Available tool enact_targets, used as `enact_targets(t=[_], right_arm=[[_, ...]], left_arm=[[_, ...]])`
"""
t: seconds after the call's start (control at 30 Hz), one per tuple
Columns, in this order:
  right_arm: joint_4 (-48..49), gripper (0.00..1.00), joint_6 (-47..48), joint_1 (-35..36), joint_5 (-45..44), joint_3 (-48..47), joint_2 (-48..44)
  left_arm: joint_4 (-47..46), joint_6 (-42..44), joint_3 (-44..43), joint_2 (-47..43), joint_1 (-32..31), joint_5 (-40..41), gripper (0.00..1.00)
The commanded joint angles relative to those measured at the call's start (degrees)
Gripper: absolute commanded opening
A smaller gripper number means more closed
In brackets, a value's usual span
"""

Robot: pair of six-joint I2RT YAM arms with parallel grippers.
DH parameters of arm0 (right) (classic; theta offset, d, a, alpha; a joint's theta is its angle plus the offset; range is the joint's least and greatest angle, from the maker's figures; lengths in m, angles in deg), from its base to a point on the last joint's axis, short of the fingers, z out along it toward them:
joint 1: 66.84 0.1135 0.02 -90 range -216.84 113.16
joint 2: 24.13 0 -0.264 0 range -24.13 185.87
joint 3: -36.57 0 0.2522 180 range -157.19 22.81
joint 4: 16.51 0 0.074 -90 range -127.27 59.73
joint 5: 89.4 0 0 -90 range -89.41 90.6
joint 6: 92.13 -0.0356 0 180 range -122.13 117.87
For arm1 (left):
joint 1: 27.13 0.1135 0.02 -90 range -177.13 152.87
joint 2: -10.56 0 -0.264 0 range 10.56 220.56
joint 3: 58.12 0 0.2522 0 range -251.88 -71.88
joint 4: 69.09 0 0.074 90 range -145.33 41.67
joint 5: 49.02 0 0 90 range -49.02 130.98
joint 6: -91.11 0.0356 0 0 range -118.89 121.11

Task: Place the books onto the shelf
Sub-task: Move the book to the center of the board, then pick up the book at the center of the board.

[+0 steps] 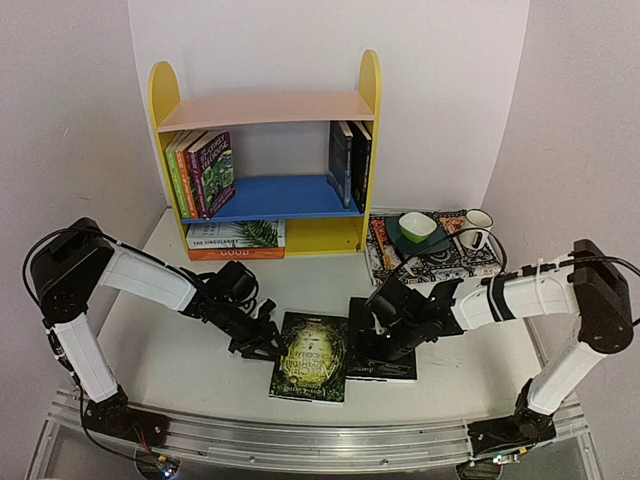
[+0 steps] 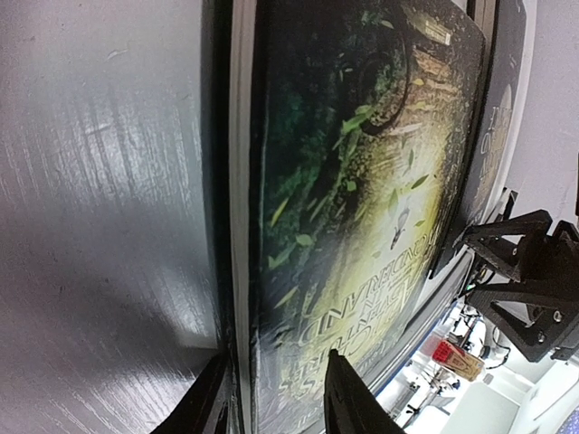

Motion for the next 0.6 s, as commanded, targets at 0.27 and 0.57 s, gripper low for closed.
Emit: enact_targets(t=[0.27,0.57], right_arm=[[8.65,0.59,-8.47,0.06,5.53,-5.5,10.48],[-1.86,0.65,-7.24,1.81,0.71,-8.18,8.19]], left_arm=[[0.07,0.84,0.19,0.33,-0.01,3.2,0.29],[8.73,5.34,-1.4,4.43,1.54,9.8,0.16]])
